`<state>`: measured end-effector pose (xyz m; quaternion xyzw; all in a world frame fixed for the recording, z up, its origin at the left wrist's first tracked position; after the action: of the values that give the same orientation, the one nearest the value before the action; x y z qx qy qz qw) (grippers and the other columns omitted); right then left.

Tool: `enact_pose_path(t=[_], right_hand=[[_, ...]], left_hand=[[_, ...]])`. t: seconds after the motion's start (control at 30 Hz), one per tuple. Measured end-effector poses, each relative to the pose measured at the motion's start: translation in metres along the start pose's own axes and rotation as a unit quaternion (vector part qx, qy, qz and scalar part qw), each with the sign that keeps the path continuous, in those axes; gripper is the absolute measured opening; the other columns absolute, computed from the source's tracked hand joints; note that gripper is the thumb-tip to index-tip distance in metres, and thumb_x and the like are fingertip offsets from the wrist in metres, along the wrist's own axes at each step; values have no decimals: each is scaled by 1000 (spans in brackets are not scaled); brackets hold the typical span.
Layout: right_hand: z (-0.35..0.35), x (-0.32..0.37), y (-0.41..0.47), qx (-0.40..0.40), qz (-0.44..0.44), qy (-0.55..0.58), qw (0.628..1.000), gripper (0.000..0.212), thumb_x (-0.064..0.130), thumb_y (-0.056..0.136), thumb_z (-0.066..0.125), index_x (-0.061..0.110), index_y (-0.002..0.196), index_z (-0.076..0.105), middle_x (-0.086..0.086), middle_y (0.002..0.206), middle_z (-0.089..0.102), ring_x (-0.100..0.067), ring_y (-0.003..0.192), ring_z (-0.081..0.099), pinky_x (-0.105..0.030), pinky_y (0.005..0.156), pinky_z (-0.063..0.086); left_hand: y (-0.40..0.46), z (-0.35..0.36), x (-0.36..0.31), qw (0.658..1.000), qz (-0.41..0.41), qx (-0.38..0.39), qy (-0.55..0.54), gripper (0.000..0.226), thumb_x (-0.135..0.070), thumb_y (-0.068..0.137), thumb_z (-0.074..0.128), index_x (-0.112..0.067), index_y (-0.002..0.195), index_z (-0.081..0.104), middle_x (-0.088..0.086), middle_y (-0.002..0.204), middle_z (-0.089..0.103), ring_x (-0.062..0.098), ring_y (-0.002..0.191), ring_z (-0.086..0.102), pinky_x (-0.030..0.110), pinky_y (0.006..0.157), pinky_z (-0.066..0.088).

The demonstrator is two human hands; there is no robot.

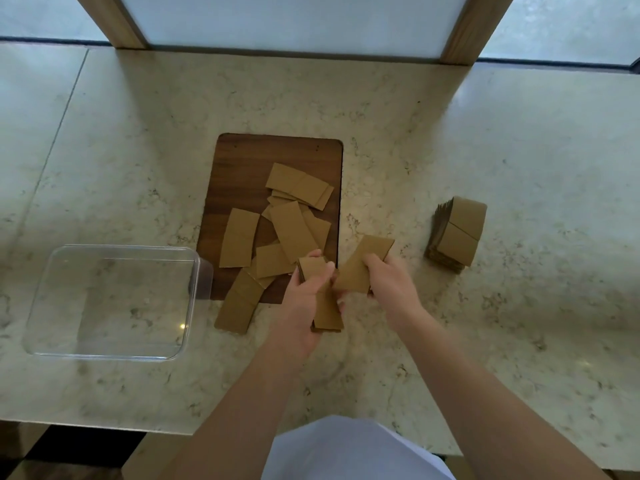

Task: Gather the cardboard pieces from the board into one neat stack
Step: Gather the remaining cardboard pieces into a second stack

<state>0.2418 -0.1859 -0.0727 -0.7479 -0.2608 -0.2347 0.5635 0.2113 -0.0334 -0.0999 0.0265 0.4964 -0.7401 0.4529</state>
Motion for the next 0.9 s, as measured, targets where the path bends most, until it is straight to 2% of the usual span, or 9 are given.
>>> enact_pose_path(t=[0.2, 0.27, 0.37, 0.47, 0.53, 0.63, 0.73, 0.8, 0.9], right_hand=[[11, -9, -15, -6, -39, 24, 999, 20, 20, 94, 65, 8, 110, 65, -3, 91, 71, -12, 77, 64, -47, 78, 61], [6, -8, -16, -2, -48, 42, 998, 24, 19, 91, 73, 29, 106, 58, 5, 99, 69, -9, 84, 67, -32, 67, 62], [-10, -2, -10, 1, -71, 2, 997, 31, 32, 90, 74, 37, 115, 56, 5, 105, 64, -10, 85, 66, -21, 57, 51], [-5, 6, -7, 117, -70, -87, 987, 7, 40, 89, 75, 43, 94, 73, 5, 98, 71, -6, 70, 69, -19, 54, 50], [-3, 5, -5, 153, -48, -100, 982, 4, 36, 88, 77, 38, 84, 76, 3, 87, 71, -7, 57, 63, -21, 49, 47], [-7, 2, 0, 83, -37, -40, 995, 11, 28, 90, 76, 20, 93, 70, -2, 80, 66, -9, 44, 55, -24, 42, 42], [11, -9, -14, 41, -30, 3, 999, 21, 27, 92, 76, 15, 98, 60, -7, 93, 72, -10, 62, 68, -21, 46, 50], [39, -22, -32, 72, -19, -25, 997, 24, 29, 91, 78, 15, 96, 59, -6, 96, 71, -10, 66, 71, -18, 47, 52], [80, -33, -48, 158, -39, -169, 972, 31, 41, 94, 72, 12, 83, 65, -1, 82, 71, -8, 50, 67, -25, 47, 56]], left_hand=[[-12, -4, 0, 995, 39, -43, 87, 57, 15, 87, 68, -27, 126, 68, 14, 97, 74, 29, 73, 70, 37, 56, 55], [-16, -7, -6, 991, 46, -40, 118, 57, 15, 88, 67, -30, 123, 70, 17, 102, 73, 32, 76, 67, 36, 54, 53], [-22, -4, -14, 977, 34, 36, 205, 57, 11, 89, 68, -37, 118, 75, 13, 101, 72, 31, 77, 63, 35, 54, 52], [-26, -8, -21, 964, 19, 79, 254, 56, 7, 84, 72, -38, 119, 75, 13, 103, 71, 27, 78, 64, 35, 55, 54], [-24, -20, -30, 977, 34, 31, 209, 55, 3, 83, 77, -37, 121, 73, 14, 103, 72, 26, 81, 66, 35, 56, 55], [-21, -37, -34, 998, 40, -23, 47, 60, -20, 80, 83, -29, 136, 61, 16, 106, 67, 24, 79, 66, 34, 54, 53], [-21, -43, -31, 999, 42, -33, -10, 73, -33, 82, 78, -21, 147, 49, 19, 123, 63, 25, 84, 68, 33, 58, 56], [-23, -49, -26, 998, 35, -52, -24, 67, -29, 82, 80, -25, 143, 54, 18, 128, 66, 31, 99, 69, 43, 71, 61], [-20, -65, -21, 994, 28, -93, -42, 50, -4, 88, 73, -31, 130, 66, 18, 107, 78, 34, 93, 77, 45, 73, 63]])
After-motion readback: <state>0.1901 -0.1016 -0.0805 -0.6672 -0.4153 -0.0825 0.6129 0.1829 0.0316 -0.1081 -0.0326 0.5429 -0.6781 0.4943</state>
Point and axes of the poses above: each hand's wrist, its own y-axis towards the middle knuckle, its own z-axis out of the palm, x = y × z, the point moved 9 cm from there along y, towards the middle knuckle
